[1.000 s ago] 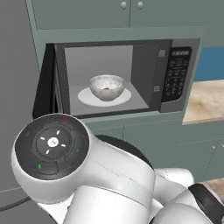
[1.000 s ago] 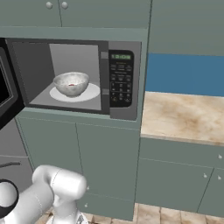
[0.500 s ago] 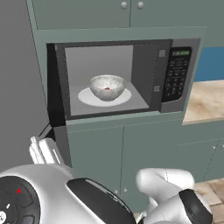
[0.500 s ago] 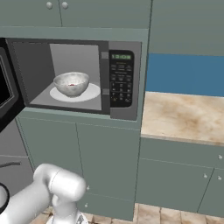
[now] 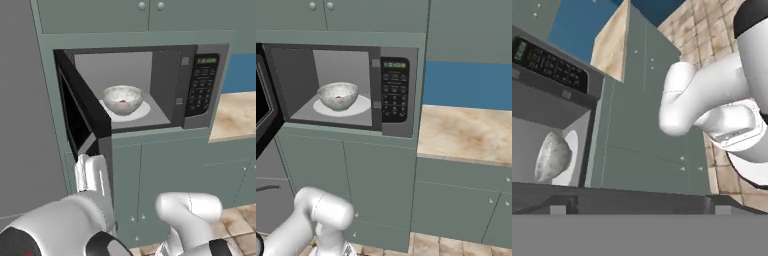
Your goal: Pick the bell pepper from the sink and place it in the bowl. Then pick the bowl and place it in the microwave. Then close the microwave door and press the start button.
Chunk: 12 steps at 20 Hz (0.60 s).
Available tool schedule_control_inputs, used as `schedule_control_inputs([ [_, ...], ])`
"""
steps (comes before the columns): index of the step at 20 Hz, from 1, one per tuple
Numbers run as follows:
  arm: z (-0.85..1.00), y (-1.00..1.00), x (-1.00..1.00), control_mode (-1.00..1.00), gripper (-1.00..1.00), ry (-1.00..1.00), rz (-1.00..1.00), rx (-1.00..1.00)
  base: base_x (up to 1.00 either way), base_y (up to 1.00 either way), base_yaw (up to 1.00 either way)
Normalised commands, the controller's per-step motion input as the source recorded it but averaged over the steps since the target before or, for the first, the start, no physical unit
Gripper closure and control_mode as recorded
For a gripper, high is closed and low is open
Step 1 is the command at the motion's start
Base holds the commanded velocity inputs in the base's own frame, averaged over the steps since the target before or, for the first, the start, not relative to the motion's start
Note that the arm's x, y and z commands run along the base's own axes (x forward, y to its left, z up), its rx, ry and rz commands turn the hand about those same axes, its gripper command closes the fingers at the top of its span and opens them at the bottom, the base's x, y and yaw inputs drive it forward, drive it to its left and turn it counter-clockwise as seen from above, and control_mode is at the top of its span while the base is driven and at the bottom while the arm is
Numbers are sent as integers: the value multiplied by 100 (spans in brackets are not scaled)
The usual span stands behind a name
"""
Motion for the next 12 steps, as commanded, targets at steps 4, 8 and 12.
schedule_control_inputs([
  [4, -21, -61, 20, -100, -100, -5, -34, 0, 0, 0, 0],
  [8, -23, -55, 45, -100, -100, -6, -27, 0, 0, 0, 0],
  [12, -11, 0, 3, -100, -100, -25, -8, -3, 0, 0, 0],
])
